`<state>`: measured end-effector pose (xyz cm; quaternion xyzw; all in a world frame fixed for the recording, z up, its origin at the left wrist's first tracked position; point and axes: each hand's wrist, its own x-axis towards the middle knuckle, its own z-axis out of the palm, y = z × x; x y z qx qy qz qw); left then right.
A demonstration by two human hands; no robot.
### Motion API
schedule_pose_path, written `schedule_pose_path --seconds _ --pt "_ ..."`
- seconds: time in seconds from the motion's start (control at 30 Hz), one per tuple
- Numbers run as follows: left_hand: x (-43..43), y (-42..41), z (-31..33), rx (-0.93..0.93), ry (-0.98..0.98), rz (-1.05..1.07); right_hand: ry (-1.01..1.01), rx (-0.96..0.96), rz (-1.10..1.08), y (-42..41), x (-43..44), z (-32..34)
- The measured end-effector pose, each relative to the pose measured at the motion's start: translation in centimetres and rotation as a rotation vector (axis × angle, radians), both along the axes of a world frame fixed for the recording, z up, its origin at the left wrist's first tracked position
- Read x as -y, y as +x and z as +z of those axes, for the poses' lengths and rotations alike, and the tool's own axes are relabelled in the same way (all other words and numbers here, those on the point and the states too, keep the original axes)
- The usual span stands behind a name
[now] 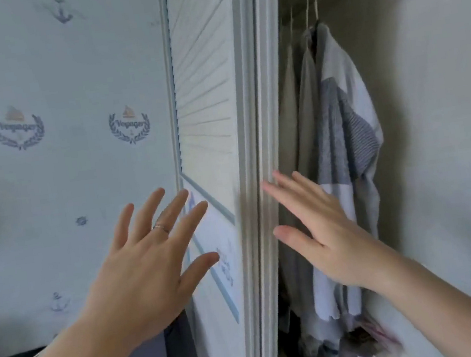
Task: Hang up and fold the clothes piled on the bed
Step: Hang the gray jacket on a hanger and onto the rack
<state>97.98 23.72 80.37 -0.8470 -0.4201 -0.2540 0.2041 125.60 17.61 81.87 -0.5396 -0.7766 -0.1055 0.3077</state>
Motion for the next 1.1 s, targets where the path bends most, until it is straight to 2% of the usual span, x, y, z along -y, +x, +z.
schedule_pose_path --seconds 0.1,0.23,0.6,0.73,0.87,1.1 --pt "1.3 -7.1 -4.8 0.078 -0.122 0.118 -0.071 0.058 0.038 -5.7 0.5 -4.1" --pt "5.3 -16.8 -10.6 0.089 -0.269 0.339 -0.21 0.08 0.106 -14.8 1.3 -10.3" --pt "27.2 -41.1 -25.0 0.31 -0.621 0.88 -0.576 0.11 0.553 -45.7 11.2 -23.7" --pt "36.7 -47.5 -29.1 0.417 -0.698 1.061 -0.623 0.189 0.727 -55.4 16.0 -27.3" --pt "45.5 -52.4 -32.0 0.516 -0.731 1.296 -0.623 0.362 0.876 -63.7 20.4 -30.3" --pt "56.1 -57.2 -35.7 0.716 -0.777 1.558 -0.656 0.579 1.088 -74.5 26.0 -35.0"
